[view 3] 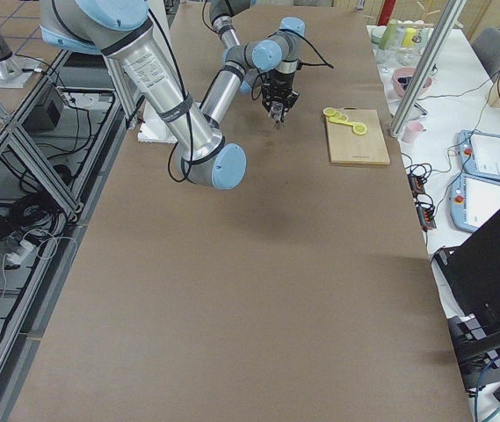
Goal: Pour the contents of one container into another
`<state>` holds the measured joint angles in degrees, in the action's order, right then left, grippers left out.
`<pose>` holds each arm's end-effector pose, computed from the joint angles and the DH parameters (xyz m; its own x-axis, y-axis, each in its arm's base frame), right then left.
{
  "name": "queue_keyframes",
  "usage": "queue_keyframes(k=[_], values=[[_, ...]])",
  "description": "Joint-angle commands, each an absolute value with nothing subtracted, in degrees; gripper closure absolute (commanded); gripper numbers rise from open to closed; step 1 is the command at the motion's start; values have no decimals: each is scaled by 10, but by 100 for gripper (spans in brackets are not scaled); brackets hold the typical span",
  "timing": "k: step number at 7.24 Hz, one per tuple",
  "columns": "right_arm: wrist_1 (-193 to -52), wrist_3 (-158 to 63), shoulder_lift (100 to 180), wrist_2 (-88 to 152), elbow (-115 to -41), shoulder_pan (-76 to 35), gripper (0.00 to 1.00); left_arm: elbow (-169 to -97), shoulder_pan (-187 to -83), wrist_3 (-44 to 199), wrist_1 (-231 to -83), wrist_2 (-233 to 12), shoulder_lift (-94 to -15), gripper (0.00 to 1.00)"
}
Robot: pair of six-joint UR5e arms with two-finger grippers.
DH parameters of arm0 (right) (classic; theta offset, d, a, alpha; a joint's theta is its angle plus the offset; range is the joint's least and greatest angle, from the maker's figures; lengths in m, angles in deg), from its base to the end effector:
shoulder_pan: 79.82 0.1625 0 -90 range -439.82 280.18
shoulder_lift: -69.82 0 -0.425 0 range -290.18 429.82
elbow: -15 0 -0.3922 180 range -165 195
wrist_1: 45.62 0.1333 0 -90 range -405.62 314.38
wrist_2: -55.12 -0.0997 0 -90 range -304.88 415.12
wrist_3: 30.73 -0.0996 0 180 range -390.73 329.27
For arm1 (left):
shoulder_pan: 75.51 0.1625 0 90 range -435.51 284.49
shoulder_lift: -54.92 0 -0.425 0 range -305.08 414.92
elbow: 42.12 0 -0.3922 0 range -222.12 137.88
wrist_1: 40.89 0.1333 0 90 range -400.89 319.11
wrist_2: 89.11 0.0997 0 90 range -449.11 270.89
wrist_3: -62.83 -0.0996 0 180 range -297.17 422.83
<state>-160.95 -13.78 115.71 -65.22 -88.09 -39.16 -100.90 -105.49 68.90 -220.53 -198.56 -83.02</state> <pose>-0.4302 -0.4789 0.1583 0.1566 -0.9538 0.2564 0.7212 0.2878 0.6301 0.6024 -0.4631 0.2123 0.1675 0.9858 -0.0082 0.2632 -0.0367 0.9640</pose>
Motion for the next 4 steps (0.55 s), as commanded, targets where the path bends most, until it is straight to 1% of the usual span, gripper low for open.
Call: queue_keyframes(k=[1, 4], values=[[-1619, -118, 1138, -650, -855, -392, 100, -1010, -1055, 690, -2205, -1985, -829, 100], [-1653, -102, 1125, -651, -855, -392, 100, -1011, -1055, 689, -2205, -1985, -828, 100]])
